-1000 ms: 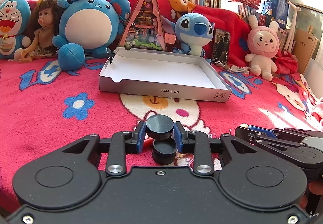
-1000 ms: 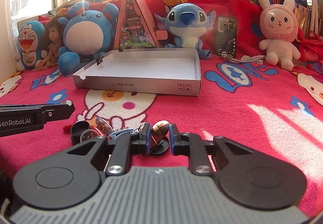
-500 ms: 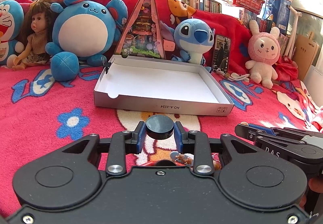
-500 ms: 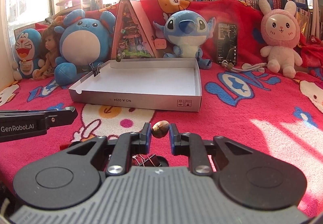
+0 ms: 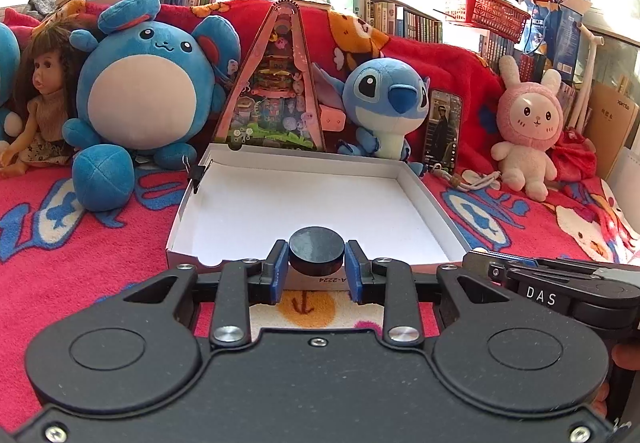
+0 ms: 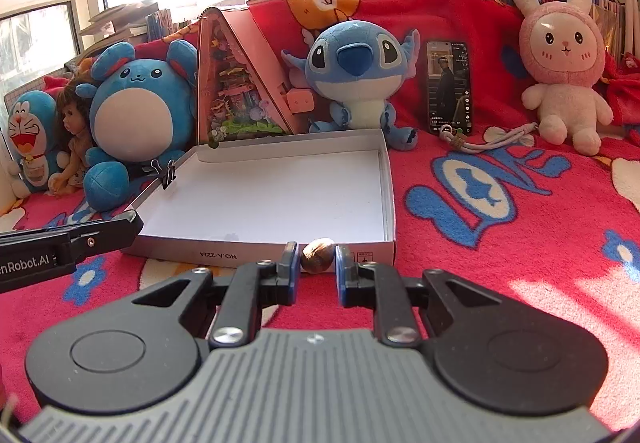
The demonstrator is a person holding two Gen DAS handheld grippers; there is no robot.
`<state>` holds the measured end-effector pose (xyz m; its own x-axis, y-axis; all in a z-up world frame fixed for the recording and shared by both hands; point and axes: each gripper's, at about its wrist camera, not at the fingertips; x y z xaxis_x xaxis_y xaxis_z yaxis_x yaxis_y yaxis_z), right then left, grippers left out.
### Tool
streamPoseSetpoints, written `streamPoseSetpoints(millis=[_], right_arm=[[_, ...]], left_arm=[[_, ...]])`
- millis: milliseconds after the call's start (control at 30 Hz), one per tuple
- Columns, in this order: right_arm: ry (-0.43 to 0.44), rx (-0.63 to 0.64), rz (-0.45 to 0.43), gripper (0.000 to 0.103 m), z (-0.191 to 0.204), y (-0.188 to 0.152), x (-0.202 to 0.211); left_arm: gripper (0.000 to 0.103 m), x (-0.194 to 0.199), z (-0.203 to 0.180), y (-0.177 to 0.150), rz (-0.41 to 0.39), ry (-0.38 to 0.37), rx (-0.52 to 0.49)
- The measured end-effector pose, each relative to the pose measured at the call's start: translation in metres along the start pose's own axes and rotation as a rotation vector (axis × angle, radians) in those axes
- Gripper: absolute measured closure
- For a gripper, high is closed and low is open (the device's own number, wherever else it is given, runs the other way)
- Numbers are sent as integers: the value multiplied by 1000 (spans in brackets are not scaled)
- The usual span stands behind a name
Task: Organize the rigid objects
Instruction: 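Carry the black cap with the left tool while the right tool carries the acorn into the box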
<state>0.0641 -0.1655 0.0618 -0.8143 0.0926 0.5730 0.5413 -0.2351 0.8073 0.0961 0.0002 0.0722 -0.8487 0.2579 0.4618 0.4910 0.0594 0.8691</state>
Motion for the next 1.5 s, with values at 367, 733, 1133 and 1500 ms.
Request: streamPoseSetpoints(millis=[367, 733, 1133, 1500], right_arm=[[14, -4, 26, 80, -7, 36, -43], [17, -80, 124, 80, -14, 65, -105], [-5, -72, 249, 80, -12, 77, -171], [-15, -49, 303, 80, -2, 68, -193]], left_arm=[[74, -67, 14, 38, 44, -4, 34], [74, -130, 26, 59, 88, 26, 15], [74, -187, 39, 60, 192, 49, 33], [74, -204, 44, 49, 222, 80, 28]])
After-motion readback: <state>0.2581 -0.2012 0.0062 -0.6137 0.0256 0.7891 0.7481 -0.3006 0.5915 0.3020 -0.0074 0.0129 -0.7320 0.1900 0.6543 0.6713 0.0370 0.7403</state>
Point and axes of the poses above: each gripper's, at about its wrist camera, not at the fingertips, and x roughly against the way its jaws point, z to its left, y to its top, and after that the axes turned 3 degrees about -z, right-handed
